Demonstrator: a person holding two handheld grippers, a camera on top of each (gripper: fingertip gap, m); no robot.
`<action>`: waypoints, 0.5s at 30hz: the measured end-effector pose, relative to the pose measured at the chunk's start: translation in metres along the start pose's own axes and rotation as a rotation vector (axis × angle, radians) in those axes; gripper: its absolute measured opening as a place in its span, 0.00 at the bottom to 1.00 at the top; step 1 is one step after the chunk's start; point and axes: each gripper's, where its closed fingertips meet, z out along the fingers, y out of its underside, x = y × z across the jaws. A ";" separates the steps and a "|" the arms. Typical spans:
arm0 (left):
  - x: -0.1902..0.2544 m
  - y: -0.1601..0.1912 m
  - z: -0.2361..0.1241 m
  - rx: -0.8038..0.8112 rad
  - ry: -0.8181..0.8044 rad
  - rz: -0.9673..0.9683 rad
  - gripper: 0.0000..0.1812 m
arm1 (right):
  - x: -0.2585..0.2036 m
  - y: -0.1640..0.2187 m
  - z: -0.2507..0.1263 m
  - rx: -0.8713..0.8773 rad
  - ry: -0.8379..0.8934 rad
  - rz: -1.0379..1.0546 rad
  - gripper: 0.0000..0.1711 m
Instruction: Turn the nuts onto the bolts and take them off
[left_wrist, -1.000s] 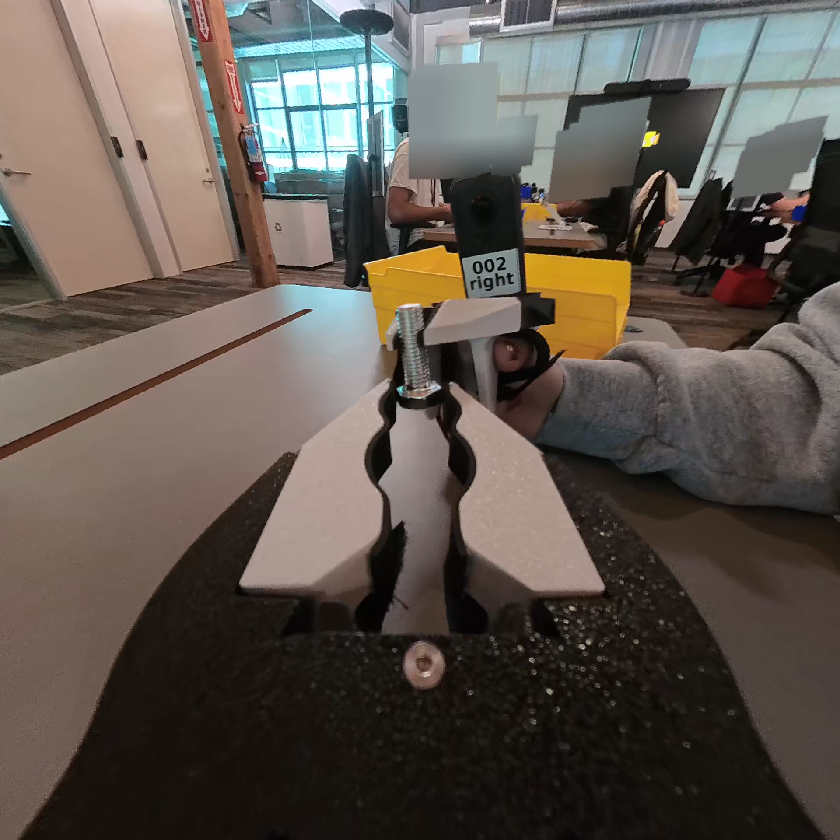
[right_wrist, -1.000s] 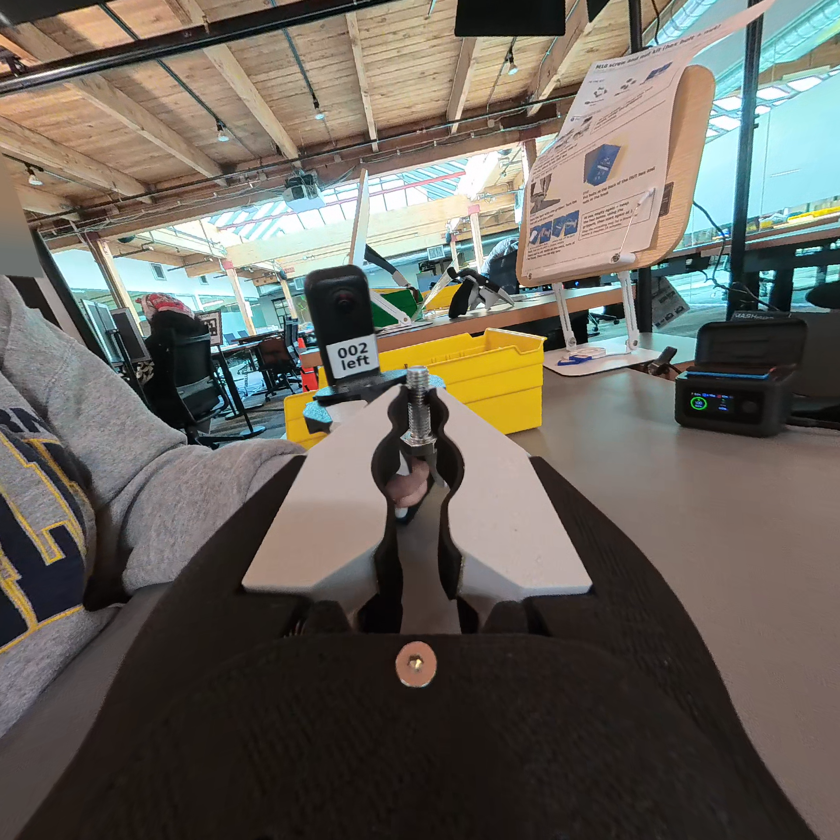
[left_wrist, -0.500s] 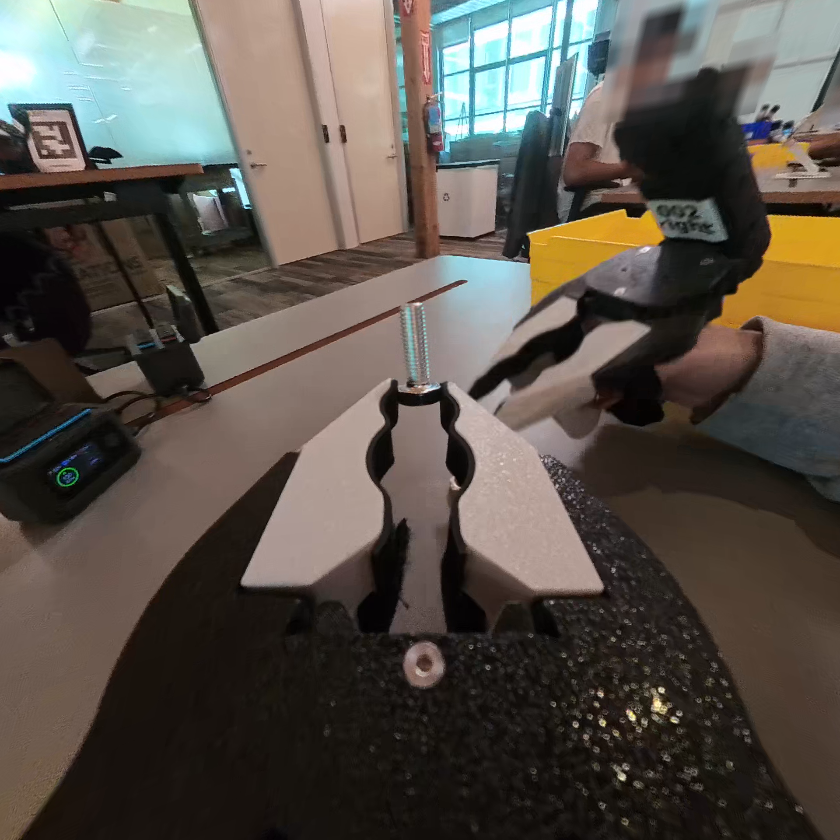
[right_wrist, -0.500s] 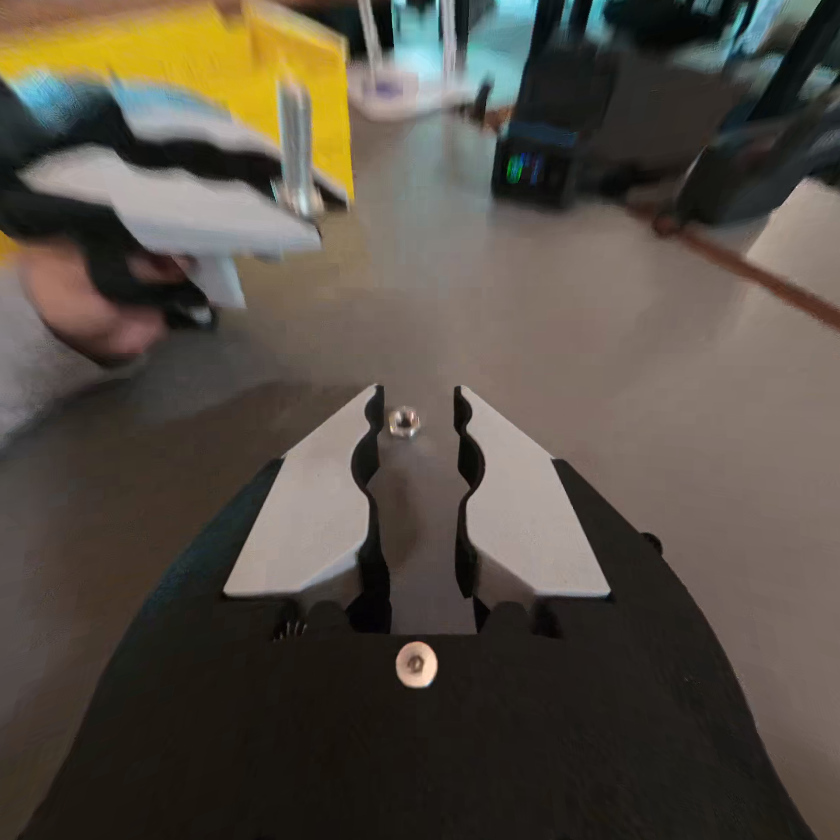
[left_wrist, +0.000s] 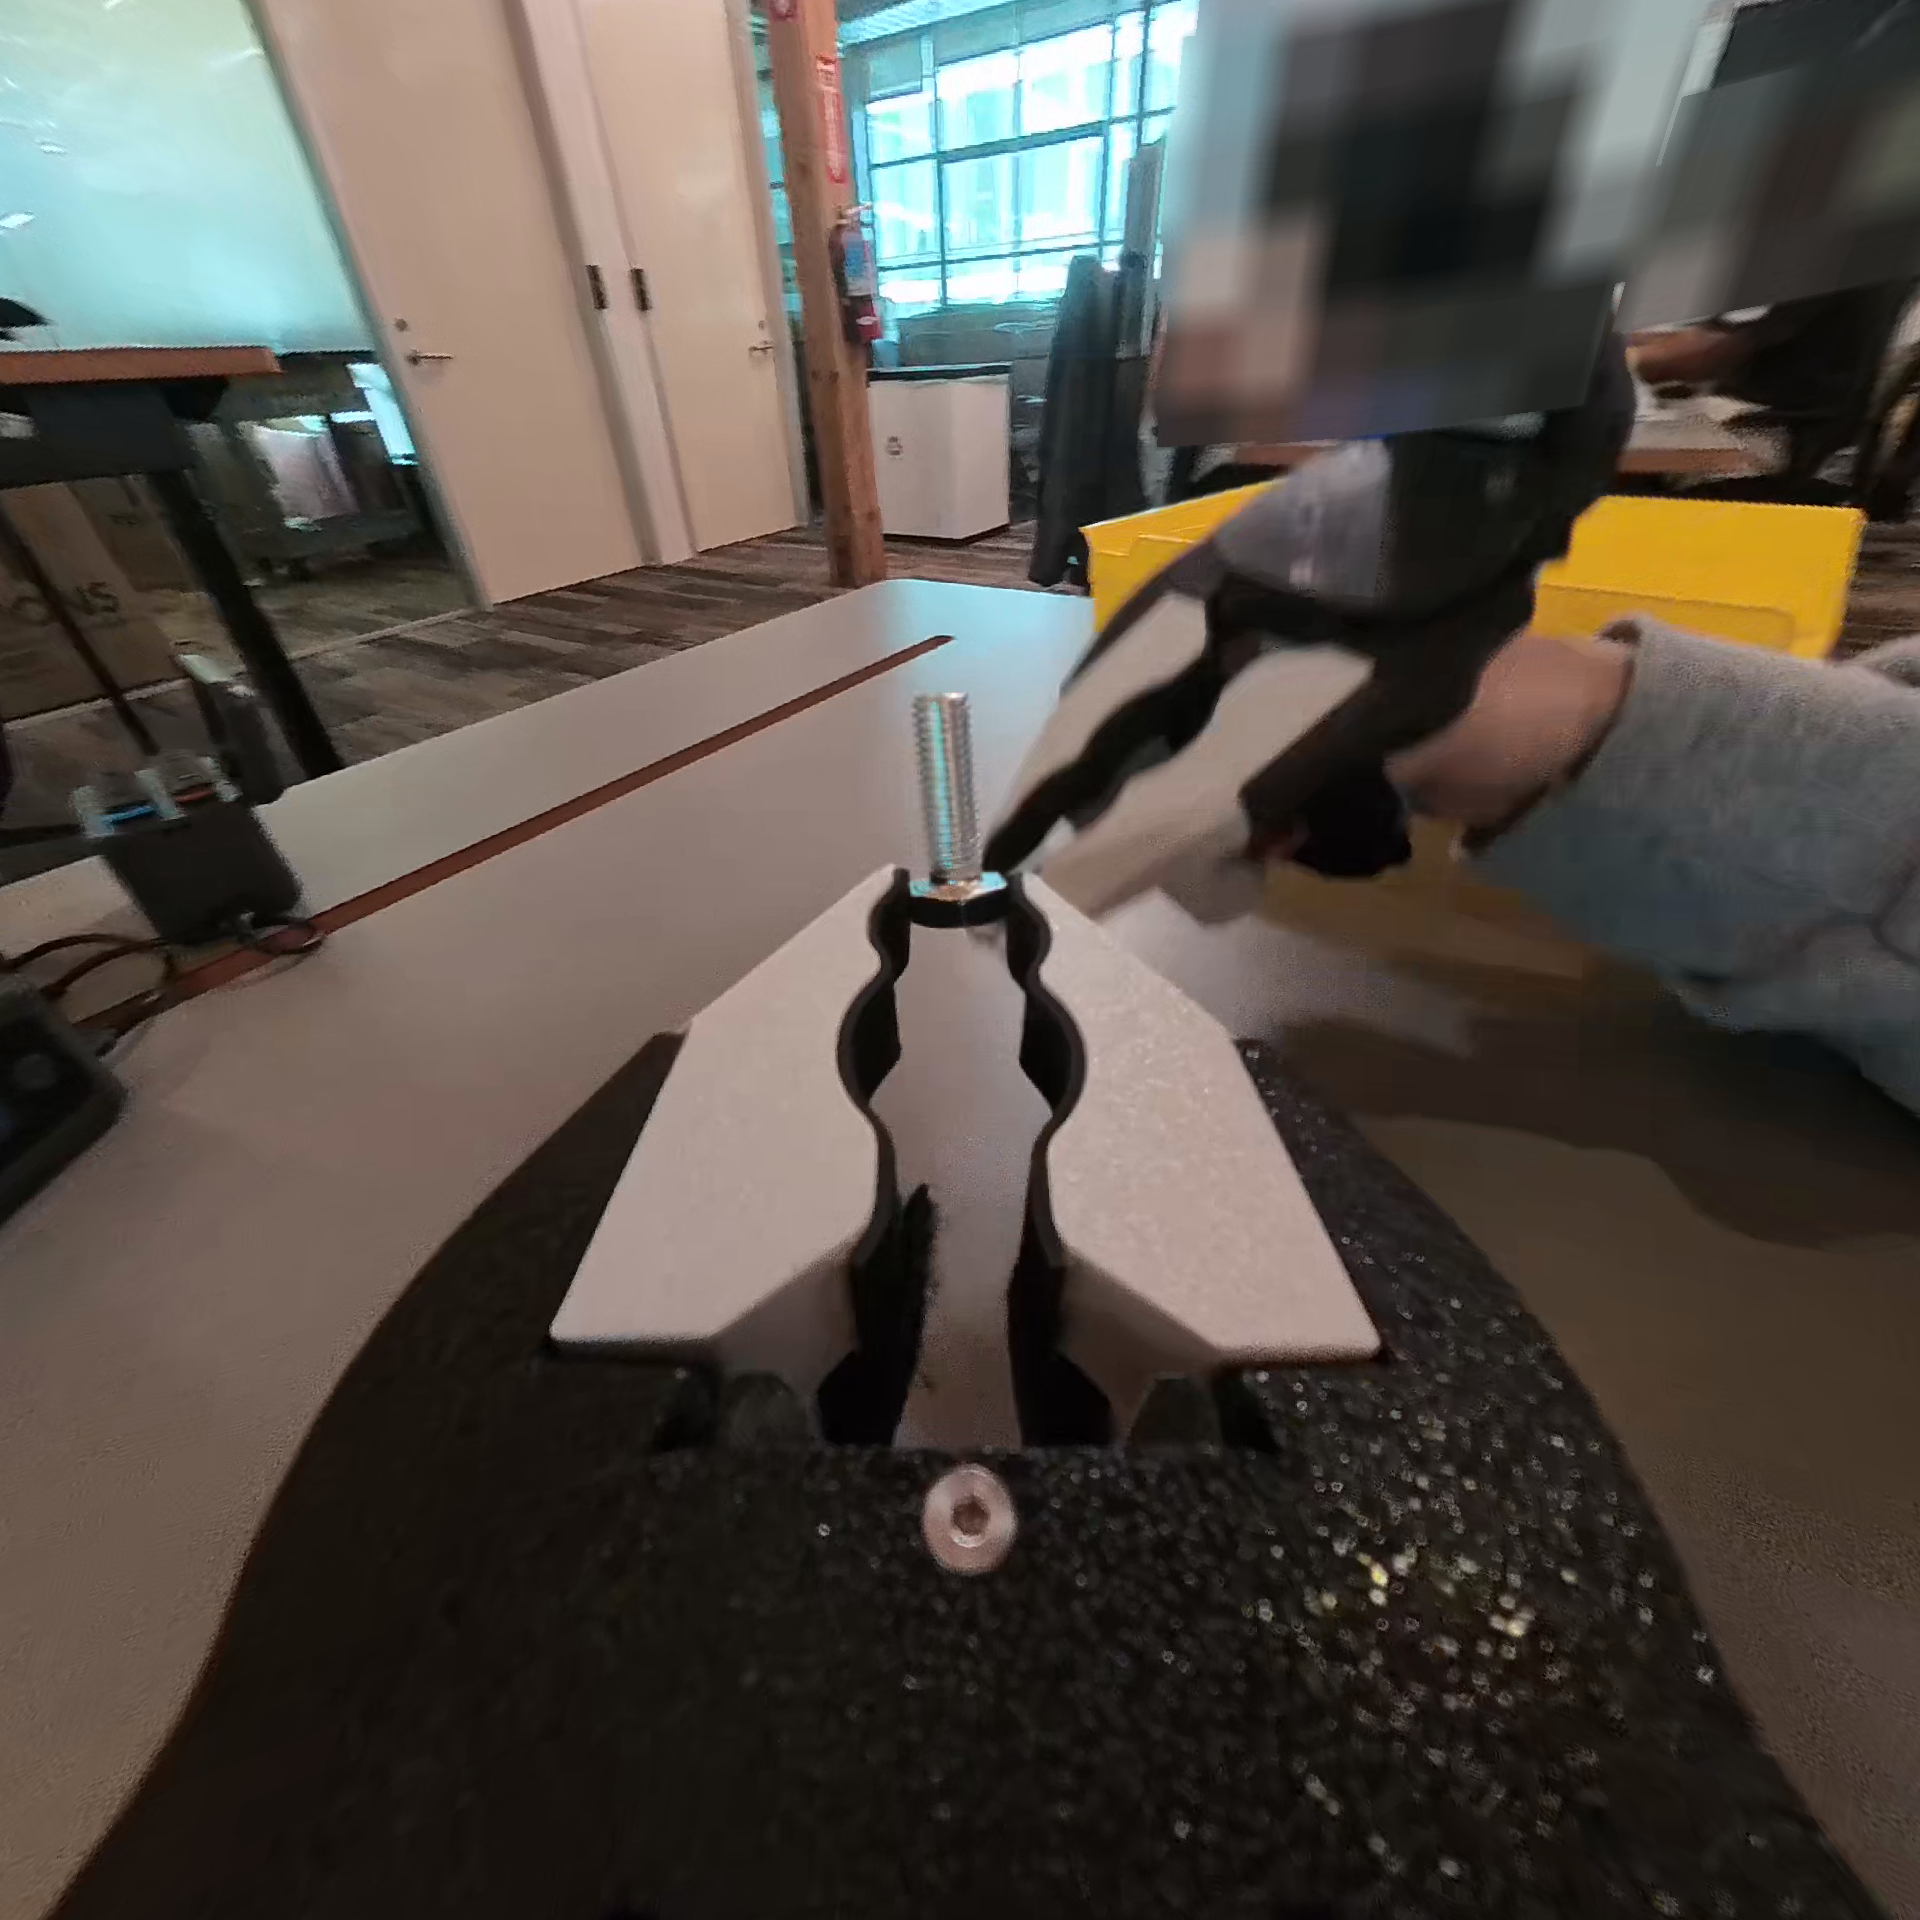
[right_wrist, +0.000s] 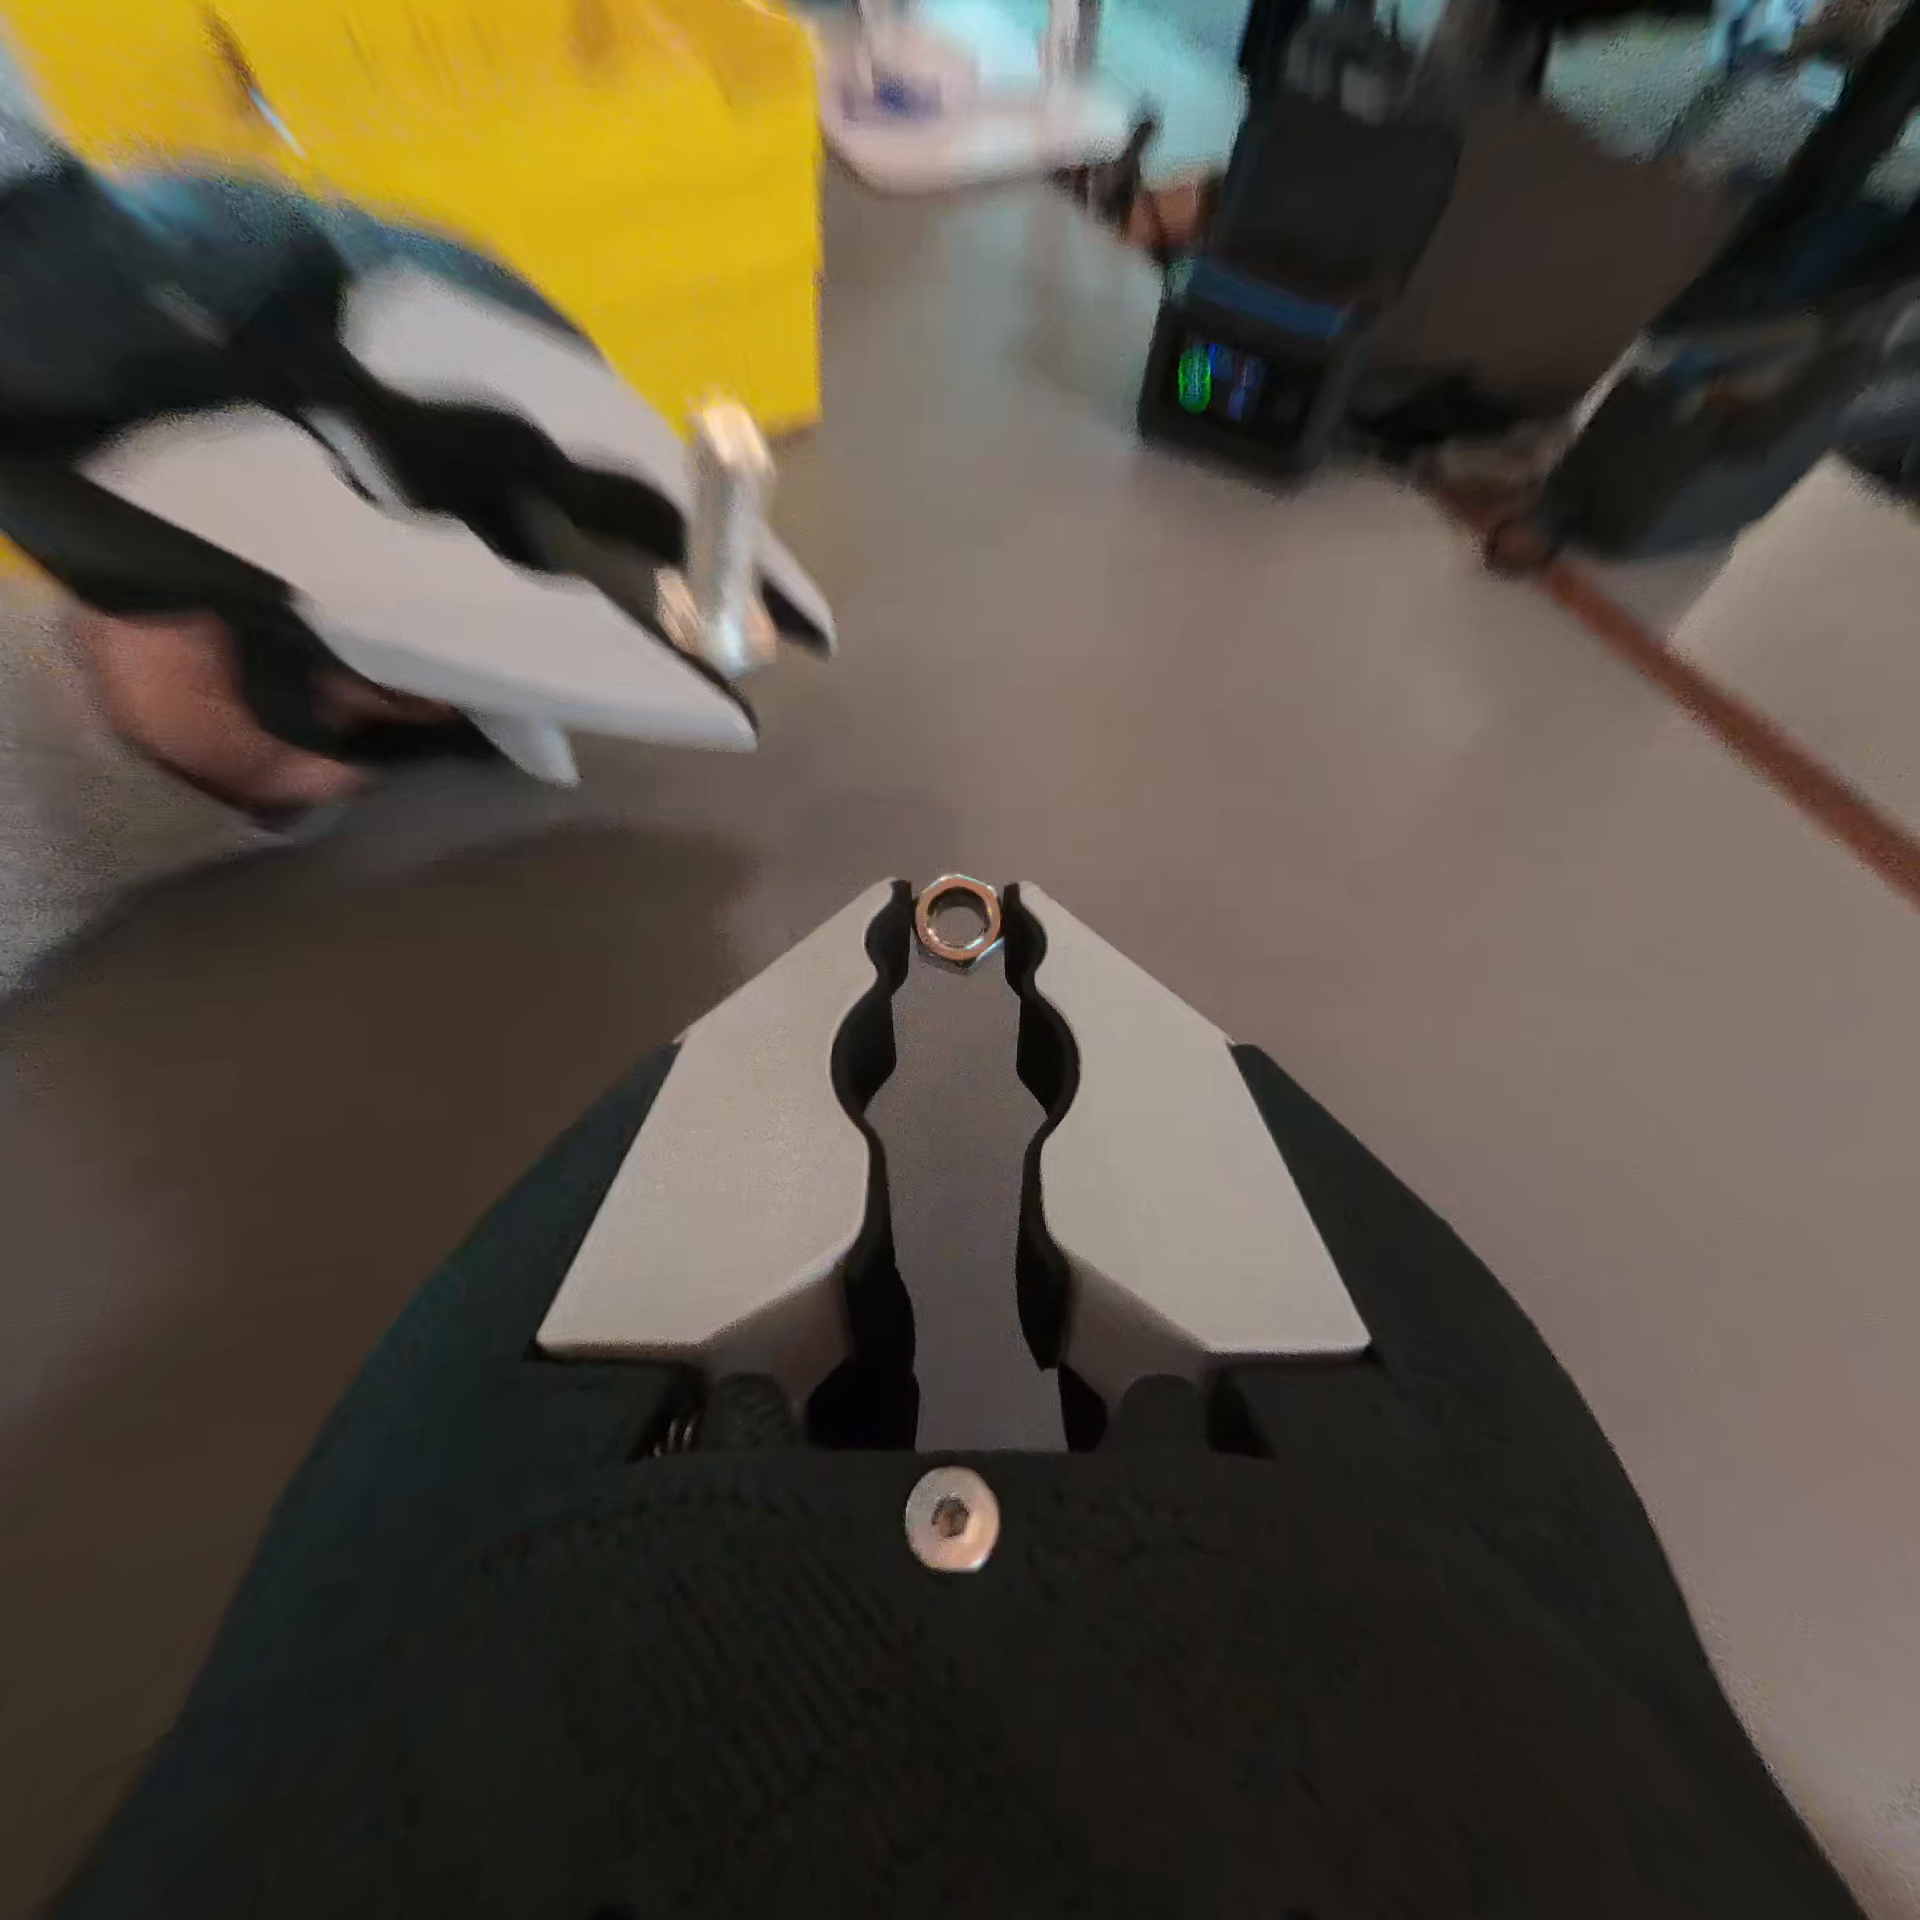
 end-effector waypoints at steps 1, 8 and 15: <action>0.006 0.000 0.001 0.001 0.037 0.001 0.09 | -0.006 -0.016 -0.013 0.060 -0.040 -0.015 0.09; 0.051 0.001 0.008 -0.005 0.283 0.020 0.09 | -0.049 -0.050 -0.061 0.064 -0.319 -0.177 0.09; 0.069 -0.001 0.004 0.006 0.397 0.015 0.09 | -0.062 -0.040 -0.067 -0.082 -0.442 -0.254 0.09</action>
